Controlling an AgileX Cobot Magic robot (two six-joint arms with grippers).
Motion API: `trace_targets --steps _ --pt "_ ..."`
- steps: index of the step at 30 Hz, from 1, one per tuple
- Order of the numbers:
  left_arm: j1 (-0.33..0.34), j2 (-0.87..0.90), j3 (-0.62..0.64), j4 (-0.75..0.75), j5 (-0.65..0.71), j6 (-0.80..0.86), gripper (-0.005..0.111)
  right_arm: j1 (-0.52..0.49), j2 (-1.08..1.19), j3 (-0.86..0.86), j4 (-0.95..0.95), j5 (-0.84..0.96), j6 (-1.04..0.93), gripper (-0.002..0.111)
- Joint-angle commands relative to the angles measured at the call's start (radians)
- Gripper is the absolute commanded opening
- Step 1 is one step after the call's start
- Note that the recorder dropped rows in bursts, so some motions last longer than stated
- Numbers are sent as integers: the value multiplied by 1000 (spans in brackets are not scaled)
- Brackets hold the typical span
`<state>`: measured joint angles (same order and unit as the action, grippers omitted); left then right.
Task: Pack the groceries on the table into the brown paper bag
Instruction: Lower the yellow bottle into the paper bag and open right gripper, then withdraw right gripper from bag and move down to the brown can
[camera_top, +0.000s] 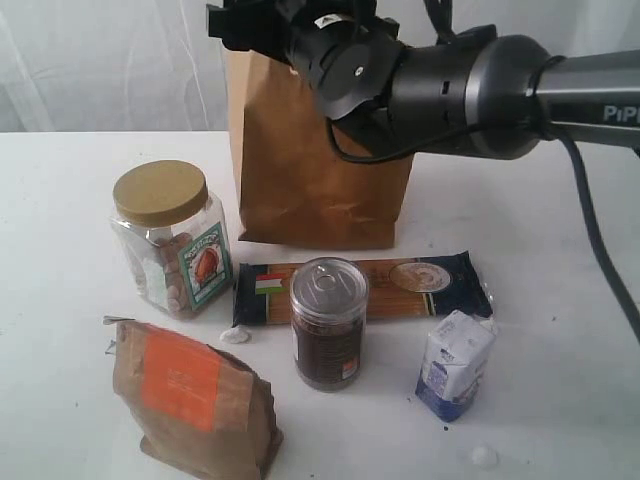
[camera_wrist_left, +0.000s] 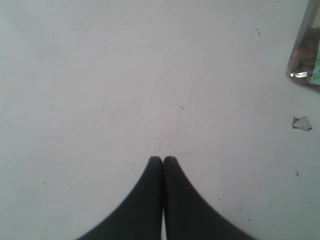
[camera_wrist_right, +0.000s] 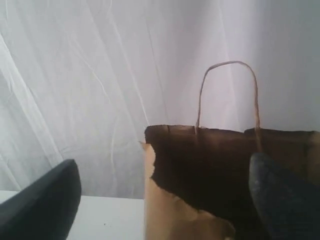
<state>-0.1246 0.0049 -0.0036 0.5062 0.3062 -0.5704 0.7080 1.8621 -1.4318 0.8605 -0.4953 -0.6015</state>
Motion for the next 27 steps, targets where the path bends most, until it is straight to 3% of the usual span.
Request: trace_targets --steps 1,6,12,27 --pt "-7 -5 4 8 1 -4 0 0 -55 -3 -7 96 -60 84" --pt "-7 -5 4 8 1 -4 0 0 -129 -3 -7 291 -291 84" --pt "-7 -5 4 8 1 -4 0 0 -205 -3 -7 489 -320 84" --pt "-7 -5 4 8 1 -4 0 -2 -263 9 -81 570 -322 84"
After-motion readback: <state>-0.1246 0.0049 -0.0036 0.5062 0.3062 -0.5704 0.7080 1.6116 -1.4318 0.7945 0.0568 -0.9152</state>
